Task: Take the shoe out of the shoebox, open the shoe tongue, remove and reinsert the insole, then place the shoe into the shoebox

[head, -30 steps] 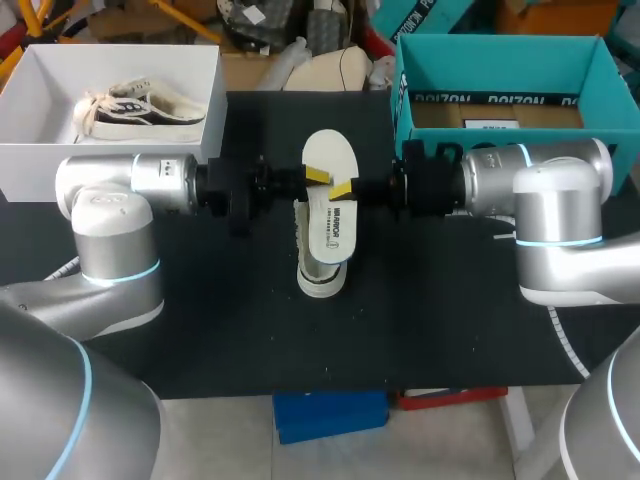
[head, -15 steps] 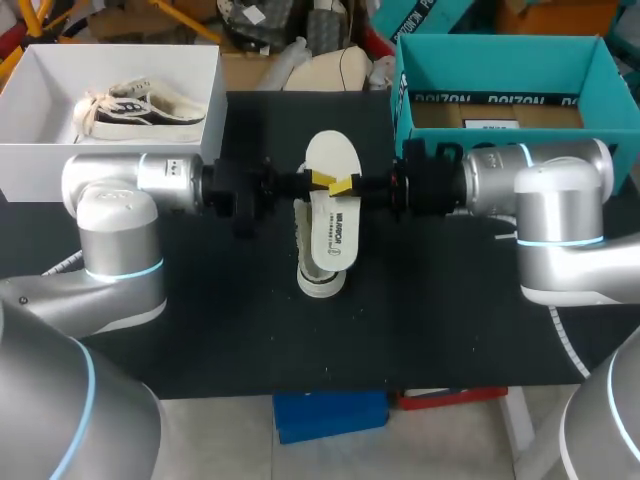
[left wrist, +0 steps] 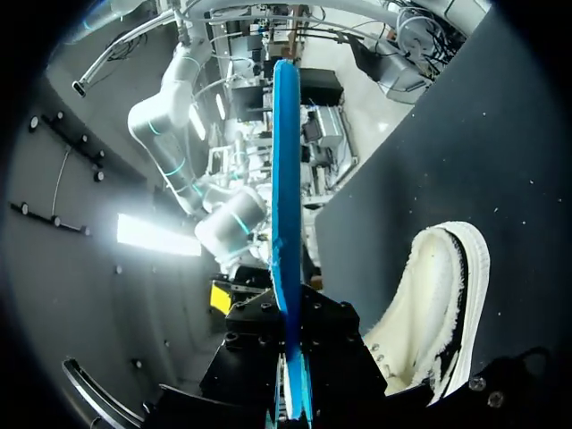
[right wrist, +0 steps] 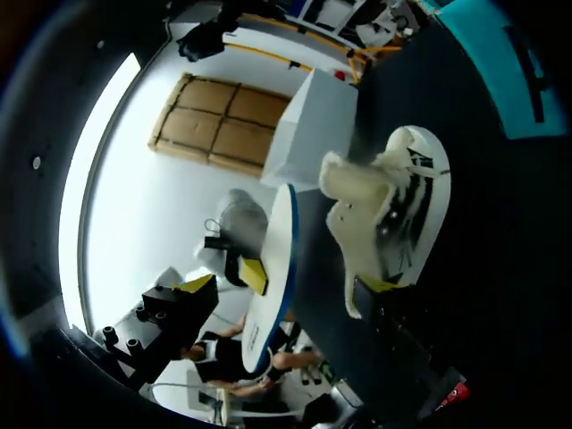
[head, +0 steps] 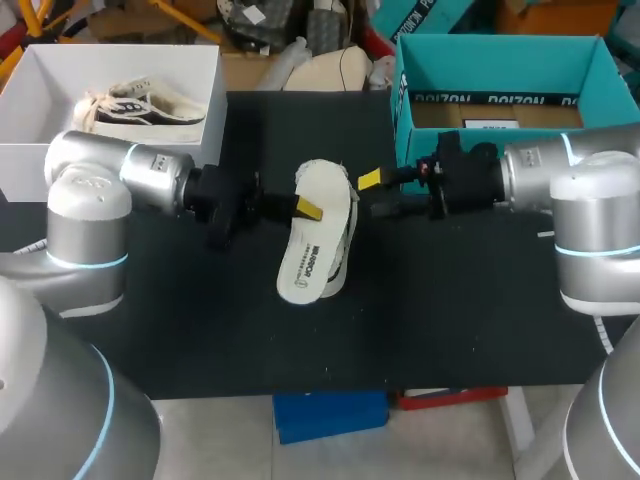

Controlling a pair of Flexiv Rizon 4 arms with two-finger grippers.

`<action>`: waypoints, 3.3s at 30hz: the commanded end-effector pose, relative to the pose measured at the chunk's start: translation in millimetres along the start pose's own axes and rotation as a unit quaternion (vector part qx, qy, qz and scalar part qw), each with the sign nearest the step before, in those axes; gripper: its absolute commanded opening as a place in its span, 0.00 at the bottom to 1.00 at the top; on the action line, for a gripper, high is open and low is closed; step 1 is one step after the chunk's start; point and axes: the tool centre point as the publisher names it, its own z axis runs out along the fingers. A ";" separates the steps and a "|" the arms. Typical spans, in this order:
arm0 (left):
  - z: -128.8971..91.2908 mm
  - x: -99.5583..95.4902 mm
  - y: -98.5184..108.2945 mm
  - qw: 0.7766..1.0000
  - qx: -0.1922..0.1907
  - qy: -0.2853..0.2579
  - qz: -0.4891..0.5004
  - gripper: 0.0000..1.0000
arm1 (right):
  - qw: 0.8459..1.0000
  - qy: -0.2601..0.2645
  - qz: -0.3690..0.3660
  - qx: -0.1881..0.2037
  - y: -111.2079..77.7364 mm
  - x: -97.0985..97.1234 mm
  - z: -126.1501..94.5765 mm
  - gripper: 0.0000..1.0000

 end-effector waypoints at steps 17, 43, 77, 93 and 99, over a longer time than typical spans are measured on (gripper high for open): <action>-10.2 -7.6 -18.6 0.996 0.055 0.076 0.006 0.00 | 0.999 -0.036 -0.014 -0.026 -15.5 15.4 -37.4 1.00; -20.3 0.6 -69.8 0.978 0.065 0.038 -0.194 0.00 | 0.976 -0.195 -0.075 -0.065 -64.1 23.1 -80.5 1.00; -10.7 28.1 -79.9 0.918 0.156 0.106 -0.348 0.00 | 0.973 -0.215 -0.080 -0.028 -88.4 27.5 -93.0 1.00; 8.1 47.8 -34.2 0.906 0.188 0.222 -0.309 0.00 | 0.973 -0.215 -0.080 -0.028 -88.4 27.5 -93.0 1.00; 0.9 49.5 -28.1 0.899 0.192 0.245 -0.309 0.00 | 0.973 -0.215 -0.080 -0.028 -88.4 27.5 -93.0 1.00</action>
